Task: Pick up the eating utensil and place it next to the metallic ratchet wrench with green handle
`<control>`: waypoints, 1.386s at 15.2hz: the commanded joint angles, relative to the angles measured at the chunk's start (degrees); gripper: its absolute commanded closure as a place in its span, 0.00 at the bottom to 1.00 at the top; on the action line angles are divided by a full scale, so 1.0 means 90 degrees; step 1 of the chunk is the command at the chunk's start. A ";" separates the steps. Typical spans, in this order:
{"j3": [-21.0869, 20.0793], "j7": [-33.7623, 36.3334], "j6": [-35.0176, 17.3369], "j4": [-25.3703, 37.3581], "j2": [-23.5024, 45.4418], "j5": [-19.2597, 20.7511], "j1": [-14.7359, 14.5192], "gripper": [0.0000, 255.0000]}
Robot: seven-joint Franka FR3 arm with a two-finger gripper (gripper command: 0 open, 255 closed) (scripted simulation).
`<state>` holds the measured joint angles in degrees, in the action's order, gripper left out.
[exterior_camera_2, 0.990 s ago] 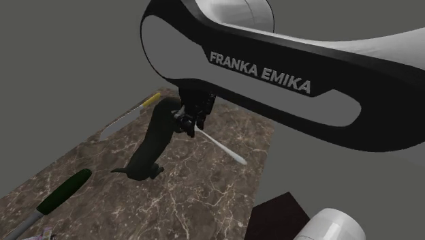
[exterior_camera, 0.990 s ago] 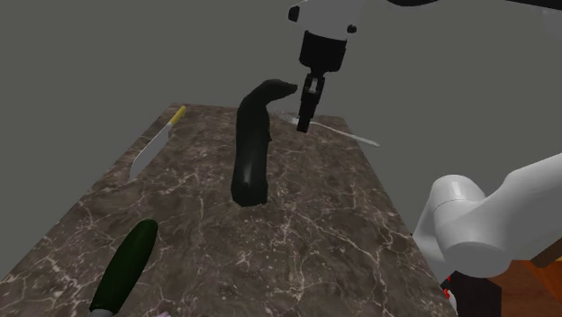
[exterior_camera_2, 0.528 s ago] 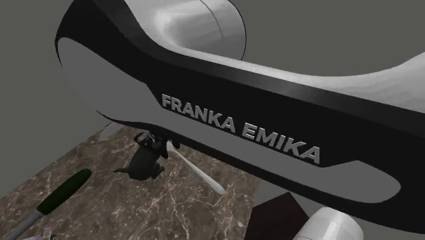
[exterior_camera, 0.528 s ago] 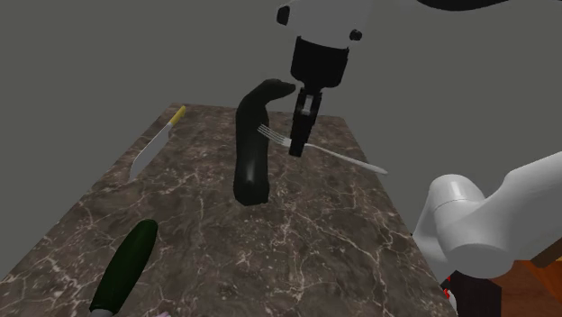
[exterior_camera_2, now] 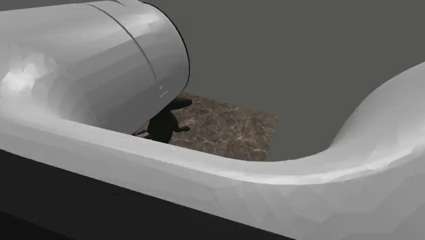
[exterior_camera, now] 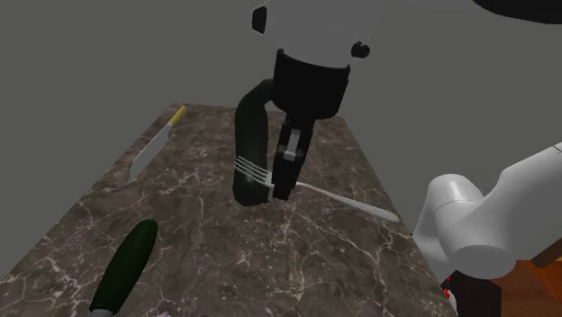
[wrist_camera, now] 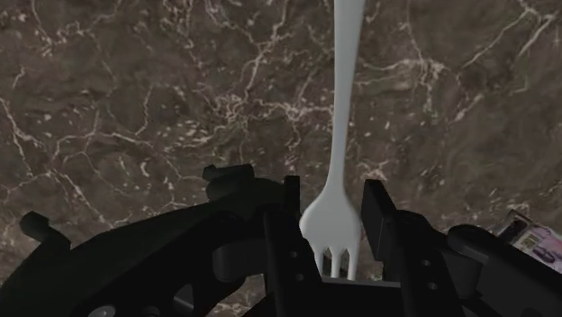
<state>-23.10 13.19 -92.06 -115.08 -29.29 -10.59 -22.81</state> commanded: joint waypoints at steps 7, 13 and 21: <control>-0.0982 0.1150 -0.0125 0.0663 0.0671 -0.0030 -0.0120 1.00; -0.1014 0.1104 -0.0625 0.0052 0.0550 -0.0107 -0.0166 1.00; -0.1095 0.1068 -0.1294 -0.0685 0.0476 -0.0193 -0.0219 1.00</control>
<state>-32.80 22.75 -102.78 -120.12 -24.76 -12.12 -24.62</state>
